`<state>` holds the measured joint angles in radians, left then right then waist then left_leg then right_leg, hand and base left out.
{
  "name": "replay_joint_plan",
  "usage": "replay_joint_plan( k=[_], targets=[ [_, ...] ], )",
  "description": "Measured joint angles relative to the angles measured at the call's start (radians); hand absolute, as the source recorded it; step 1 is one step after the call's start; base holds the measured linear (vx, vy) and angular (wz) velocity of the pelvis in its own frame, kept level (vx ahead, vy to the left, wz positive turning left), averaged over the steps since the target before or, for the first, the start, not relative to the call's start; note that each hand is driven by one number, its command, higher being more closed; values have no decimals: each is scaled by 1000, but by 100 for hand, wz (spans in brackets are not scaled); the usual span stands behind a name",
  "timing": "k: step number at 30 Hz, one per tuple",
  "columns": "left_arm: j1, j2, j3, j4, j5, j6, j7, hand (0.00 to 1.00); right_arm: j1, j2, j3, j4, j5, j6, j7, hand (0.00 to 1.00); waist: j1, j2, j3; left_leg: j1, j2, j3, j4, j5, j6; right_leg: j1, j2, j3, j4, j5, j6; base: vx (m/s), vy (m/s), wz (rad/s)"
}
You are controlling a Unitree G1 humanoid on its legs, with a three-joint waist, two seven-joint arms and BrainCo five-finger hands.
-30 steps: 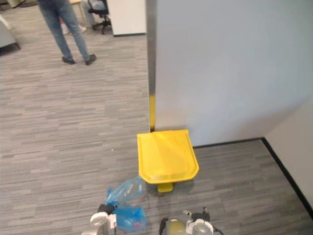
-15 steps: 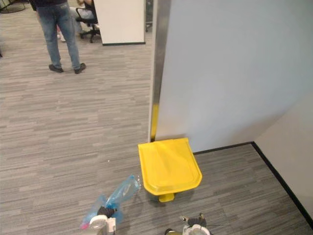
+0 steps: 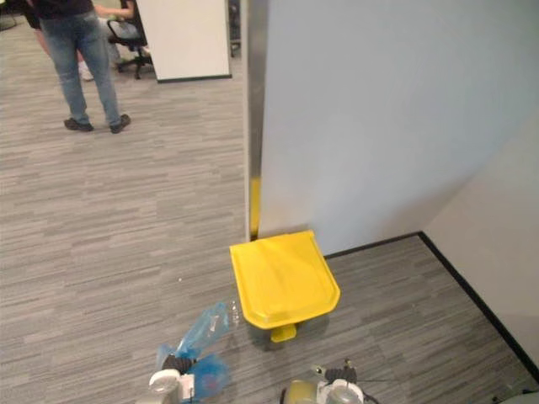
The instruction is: Gather rubbish on tea table into small bin, then transfer packed bag to large trash can.
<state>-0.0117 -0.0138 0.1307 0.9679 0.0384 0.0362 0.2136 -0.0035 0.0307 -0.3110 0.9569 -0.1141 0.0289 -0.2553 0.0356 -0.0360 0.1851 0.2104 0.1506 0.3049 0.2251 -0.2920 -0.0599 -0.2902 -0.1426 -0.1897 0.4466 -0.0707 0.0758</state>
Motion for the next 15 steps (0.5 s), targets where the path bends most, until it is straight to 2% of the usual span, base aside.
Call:
replay_joint_plan(
  k=[1, 2, 4, 5, 6, 7, 9, 10, 12, 15],
  targets=[
    [-1, 0, 0, 0, 0, 0, 0, 100, -1, 2, -1, -2, 0, -1, -1, 0, 0, -1, 0, 0, 4, -1, 12, -10, -5, -7, 1, -4, -64, 17, 1, 226, -159, 23],
    [-6, -3, 1, 0, 0, 0, 0, 100, -15, 3, -1, 1, -1, 4, -1, 0, 1, -9, 7, 0, 7, -15, 60, -51, -27, -23, 1, -1, -131, 27, 3, 266, -187, 30],
    [-8, -3, 1, 0, 0, -1, 0, 100, -14, 6, -1, 3, -2, 10, -2, 0, 1, -19, 8, 1, 4, -39, 87, -78, -44, -9, -2, 2, -115, -2, 10, 206, -162, 34],
    [-22, -11, 2, 4, -1, -2, 0, 100, -17, 6, -2, 3, -4, 15, 0, 0, 5, -17, 19, 8, 7, -59, 115, -106, -69, 8, -7, -8, -107, -23, 45, 258, -172, 26],
    [-27, -19, 1, 4, 0, -2, 0, 100, -28, -5, -4, 2, -4, 16, -1, 0, 6, 7, 30, 8, 36, -69, 123, -119, -73, 7, 14, -22, -87, -37, 51, 363, -242, 26],
    [-33, -34, 1, 4, 0, -2, 0, 100, -37, -15, -8, -1, -4, 15, -1, 0, 6, 36, 35, 9, 65, -85, 115, -127, -72, 7, 43, -32, -77, -43, 40, 311, -183, 19],
    [-37, -38, -6, 4, 1, -1, -3, 100, -42, -11, -27, -1, -5, 16, -1, 0, 7, 44, 37, 11, 84, -121, 96, -128, -61, 4, 72, -47, -62, -65, 23, 232, -154, 13],
    [-38, -38, -1, 4, 1, -1, -3, 100, -38, -6, -31, -1, -4, 16, -1, 0, 15, 39, 40, 12, 94, -142, 98, -122, -51, 4, 90, -52, -44, -88, 12, 166, -121, 3],
    [-37, -38, 7, 4, 1, 0, -3, 100, -28, -4, -32, -2, -3, 14, -1, 0, 15, 34, 42, 3, 106, -168, 114, -121, -50, 3, 90, -72, -19, -114, 7, 139, -107, 21],
    [-45, -37, 10, 4, 0, 1, -1, 100, -26, -6, -32, -5, -2, 12, -1, 0, 17, 37, 42, -39, 110, -186, 163, -119, -50, 1, 64, -109, 11, -145, 16, 56, -37, 43]
  ],
)
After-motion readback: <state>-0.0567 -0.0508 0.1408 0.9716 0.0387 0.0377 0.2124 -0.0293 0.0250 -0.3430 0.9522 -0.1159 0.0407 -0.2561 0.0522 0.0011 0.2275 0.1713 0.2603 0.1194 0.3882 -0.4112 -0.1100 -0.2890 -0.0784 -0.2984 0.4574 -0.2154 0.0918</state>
